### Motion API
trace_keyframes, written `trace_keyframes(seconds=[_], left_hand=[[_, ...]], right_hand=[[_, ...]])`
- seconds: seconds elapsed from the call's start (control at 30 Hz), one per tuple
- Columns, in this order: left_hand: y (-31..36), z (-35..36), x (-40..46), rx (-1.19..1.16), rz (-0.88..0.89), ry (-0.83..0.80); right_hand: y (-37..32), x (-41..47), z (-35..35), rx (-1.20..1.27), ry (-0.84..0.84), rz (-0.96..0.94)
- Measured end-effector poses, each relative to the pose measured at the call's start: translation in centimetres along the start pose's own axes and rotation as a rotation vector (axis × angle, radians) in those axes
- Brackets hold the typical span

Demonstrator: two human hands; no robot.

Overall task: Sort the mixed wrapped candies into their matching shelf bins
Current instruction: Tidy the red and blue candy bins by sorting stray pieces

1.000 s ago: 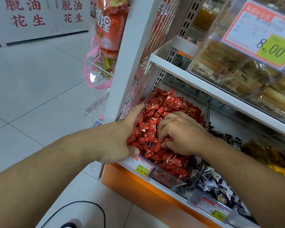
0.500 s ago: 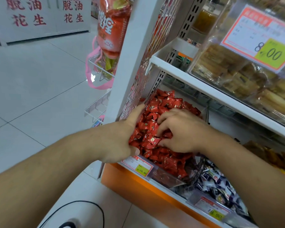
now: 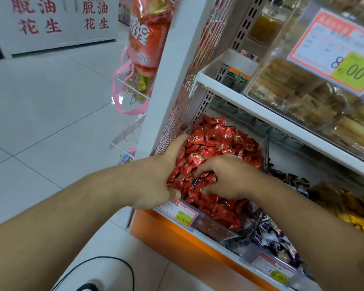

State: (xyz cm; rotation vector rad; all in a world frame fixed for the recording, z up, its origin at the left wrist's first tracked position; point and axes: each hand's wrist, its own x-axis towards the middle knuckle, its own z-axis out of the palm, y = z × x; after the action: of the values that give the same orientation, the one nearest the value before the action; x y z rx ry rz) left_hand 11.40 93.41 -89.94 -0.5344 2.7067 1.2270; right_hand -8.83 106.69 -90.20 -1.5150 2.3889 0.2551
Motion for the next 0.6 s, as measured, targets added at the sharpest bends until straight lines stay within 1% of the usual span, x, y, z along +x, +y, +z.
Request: trace_keyframes(seconds=[0.17,0.3,0.47,0.6], left_hand=[[-0.1,0.1,0.0,0.004,0.001,0.004],[-0.1,0.0,0.0,0.021,-0.002,-0.003],[0.0,-0.1,-0.2,0.028,-0.002,-0.005],[0.0,-0.1,-0.2,0.021,-0.004,-0.007]], right_hand=[[-1.0,0.3,-0.3,-0.056,-0.049,0.027],[-1.4,0.4,-0.8,0.011,-0.106,0.065],[-1.3,0.5,-0.6,0.032,-0.129,0.064],[-0.9,0.5,-0.5,-0.013,-0.128,0.022]])
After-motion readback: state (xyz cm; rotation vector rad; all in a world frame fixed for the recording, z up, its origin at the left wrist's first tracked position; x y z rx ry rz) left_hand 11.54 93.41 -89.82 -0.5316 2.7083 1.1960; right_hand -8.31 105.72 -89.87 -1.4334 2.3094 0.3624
